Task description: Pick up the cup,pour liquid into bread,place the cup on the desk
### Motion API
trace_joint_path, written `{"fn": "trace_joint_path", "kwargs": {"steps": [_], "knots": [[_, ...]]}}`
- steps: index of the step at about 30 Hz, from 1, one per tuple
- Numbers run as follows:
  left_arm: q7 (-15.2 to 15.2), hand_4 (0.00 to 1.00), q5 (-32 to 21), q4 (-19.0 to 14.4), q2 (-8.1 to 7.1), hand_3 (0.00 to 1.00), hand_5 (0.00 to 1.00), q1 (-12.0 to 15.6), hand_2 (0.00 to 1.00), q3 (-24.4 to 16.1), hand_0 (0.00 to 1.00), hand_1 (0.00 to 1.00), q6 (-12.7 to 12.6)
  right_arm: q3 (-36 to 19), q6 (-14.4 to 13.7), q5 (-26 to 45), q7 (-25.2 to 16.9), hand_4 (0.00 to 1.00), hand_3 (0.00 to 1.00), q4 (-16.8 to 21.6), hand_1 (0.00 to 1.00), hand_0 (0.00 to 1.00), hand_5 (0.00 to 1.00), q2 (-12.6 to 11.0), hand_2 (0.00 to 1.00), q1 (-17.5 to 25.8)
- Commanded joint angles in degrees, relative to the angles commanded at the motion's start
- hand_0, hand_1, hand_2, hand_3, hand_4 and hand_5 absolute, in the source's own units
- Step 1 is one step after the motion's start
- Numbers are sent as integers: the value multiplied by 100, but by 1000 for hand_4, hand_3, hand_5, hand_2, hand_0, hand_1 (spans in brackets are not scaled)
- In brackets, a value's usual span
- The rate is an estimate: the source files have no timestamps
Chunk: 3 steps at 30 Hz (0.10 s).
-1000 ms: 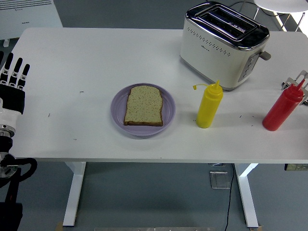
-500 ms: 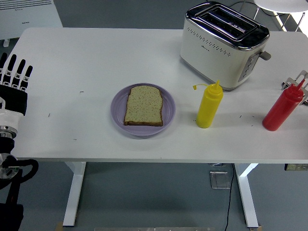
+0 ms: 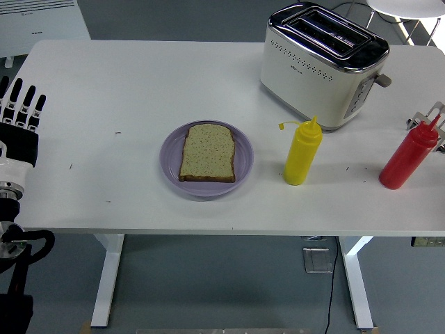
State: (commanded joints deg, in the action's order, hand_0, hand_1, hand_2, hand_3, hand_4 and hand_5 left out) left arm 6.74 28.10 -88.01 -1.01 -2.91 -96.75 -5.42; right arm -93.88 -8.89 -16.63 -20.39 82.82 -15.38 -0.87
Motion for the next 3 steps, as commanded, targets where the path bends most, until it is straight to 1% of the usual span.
{"fn": "trace_joint_path", "kwargs": {"steps": [3], "knots": [[0, 482, -3, 0, 2, 718, 998, -9, 792, -9, 802, 774, -2, 13, 5, -9, 15, 507, 684, -8, 686, 783, 459, 13, 709, -9]]}}
